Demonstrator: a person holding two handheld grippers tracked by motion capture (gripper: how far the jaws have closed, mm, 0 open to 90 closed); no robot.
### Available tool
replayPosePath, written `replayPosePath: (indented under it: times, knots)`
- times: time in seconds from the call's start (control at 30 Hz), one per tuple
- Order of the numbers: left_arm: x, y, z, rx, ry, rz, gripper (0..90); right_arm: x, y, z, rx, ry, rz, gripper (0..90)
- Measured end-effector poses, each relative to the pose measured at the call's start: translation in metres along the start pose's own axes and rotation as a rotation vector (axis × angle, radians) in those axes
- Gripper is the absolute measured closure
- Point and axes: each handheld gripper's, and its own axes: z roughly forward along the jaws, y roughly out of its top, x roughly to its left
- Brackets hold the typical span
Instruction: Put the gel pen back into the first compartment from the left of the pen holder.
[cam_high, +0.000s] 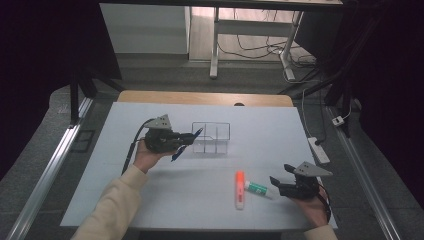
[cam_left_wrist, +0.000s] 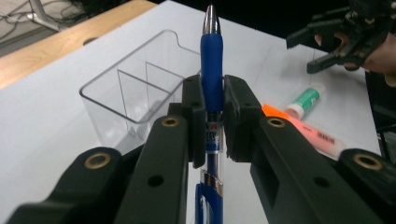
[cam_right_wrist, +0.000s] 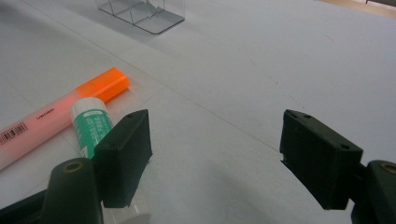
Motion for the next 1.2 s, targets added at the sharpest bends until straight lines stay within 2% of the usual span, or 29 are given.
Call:
replayPosePath:
  times: [0.23, 0.77, 0.97, 1.2]
  knots:
    - [0.004, 0.008, 0.002, -0.054, -0.009, -0.028, 78.9, 0.0, 0.0, -0.001, 0.0, -0.002, -0.001, 24.5]
    - [0.009, 0.033, 0.009, -0.092, 0.014, -0.011, 78.8, -0.001, -0.001, -0.001, 0.004, -0.006, -0.001, 24.5]
    - [0.016, 0.042, 0.012, -0.136, 0.023, -0.038, 78.8, 0.0, -0.001, -0.001, 0.008, -0.009, -0.002, 24.5]
    - [0.02, 0.053, 0.019, -0.148, 0.041, -0.046, 78.8, -0.001, -0.002, -0.001, 0.005, -0.007, 0.001, 24.5]
